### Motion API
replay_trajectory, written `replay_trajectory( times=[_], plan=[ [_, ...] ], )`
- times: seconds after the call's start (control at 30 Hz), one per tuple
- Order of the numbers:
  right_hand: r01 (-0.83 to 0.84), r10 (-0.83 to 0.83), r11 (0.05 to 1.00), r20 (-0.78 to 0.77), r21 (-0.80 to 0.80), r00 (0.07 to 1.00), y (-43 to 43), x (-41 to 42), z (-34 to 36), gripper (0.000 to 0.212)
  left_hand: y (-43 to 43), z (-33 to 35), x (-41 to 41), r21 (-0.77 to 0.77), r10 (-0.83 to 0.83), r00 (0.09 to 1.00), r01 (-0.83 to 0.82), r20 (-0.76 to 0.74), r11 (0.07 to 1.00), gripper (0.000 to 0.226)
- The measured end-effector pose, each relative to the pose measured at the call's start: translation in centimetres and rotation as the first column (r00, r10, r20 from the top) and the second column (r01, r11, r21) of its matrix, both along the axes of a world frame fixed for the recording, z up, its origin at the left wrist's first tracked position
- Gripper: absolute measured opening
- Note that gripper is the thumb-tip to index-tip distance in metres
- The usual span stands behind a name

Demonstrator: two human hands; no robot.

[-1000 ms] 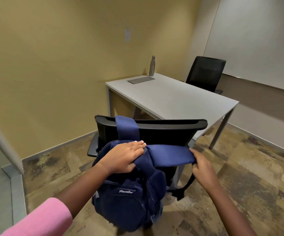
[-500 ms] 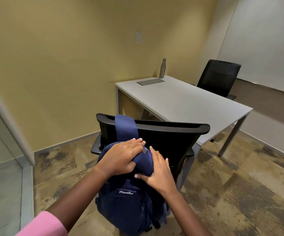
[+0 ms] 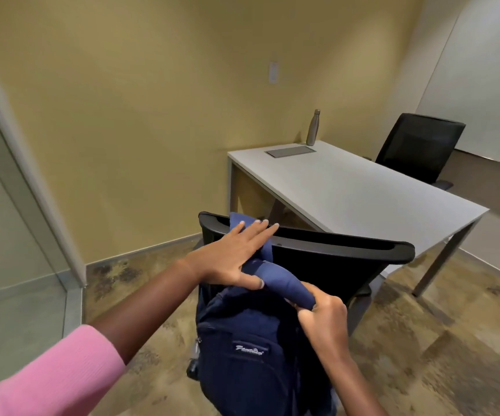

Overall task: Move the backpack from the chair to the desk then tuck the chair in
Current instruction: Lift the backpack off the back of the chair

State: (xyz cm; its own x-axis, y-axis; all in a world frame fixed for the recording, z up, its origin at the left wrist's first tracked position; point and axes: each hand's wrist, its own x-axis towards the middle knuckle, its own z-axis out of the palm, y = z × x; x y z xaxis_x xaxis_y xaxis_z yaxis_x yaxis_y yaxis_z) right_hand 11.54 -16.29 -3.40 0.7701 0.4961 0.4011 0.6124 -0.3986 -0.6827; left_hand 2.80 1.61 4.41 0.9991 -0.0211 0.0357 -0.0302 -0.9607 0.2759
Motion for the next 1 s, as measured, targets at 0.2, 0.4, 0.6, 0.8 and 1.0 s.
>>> replay_trajectory(
  times=[0.2,0.4,0.6,0.8,1.0],
  plan=[
    [0.0,0.0,1.0,-0.01,0.021,1.0,0.8,-1.2,2.1,0.044,3.1,-0.5,2.0,0.148,-0.022,0.988,-0.001,0.151,0.989,0.07],
    [0.028,-0.028,1.0,0.016,0.004,0.999,2.3,-2.0,3.6,0.042,6.8,-0.1,2.8,0.15,-0.105,0.965,0.07,0.239,0.986,0.052],
    [0.016,-0.015,0.999,0.018,-0.032,1.0,4.1,-2.5,3.9,0.045,9.6,0.3,1.3,0.042,-0.065,0.951,0.055,0.303,0.998,0.051],
    [0.009,-0.009,1.0,-0.02,0.002,1.0,5.6,-3.5,4.7,0.05,12.8,0.1,-0.8,-0.119,0.113,0.921,-0.073,0.372,0.99,0.039],
    [-0.002,0.003,1.0,-0.059,0.027,0.998,6.9,-4.0,4.2,0.043,12.6,-1.8,-2.8,-0.391,0.331,0.863,-0.174,0.383,0.904,0.041]
  ],
)
